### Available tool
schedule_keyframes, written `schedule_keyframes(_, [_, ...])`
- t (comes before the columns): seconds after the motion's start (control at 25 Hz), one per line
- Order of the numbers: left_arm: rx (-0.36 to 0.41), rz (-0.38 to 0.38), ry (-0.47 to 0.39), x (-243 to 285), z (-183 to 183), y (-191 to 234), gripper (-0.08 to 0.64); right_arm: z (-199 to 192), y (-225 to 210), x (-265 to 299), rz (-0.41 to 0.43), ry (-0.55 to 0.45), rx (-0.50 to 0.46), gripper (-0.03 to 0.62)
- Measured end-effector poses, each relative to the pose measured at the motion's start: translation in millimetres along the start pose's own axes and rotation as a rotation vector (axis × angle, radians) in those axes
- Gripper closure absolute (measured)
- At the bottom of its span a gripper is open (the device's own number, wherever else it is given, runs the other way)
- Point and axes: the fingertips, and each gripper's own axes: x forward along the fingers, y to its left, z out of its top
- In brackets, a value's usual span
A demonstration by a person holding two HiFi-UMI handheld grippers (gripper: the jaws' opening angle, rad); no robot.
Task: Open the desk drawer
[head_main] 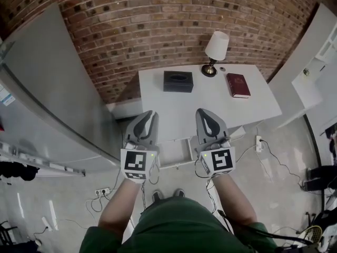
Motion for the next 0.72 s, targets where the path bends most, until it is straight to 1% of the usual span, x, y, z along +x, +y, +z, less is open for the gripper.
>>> schedule_keyframes(0.32, [0.007,-0.019,0.008,5.7,-5.0,3.9,0.520,-3.6,7.4,7.8,0.023,0.010,-0.014,0.591])
schedule_keyframes(0.72, [0.011,-0.035,0.012,13.3,-5.4,3.9,0.521,-6.8,2.7,12.2,0.021,0.001,0.006,0.591])
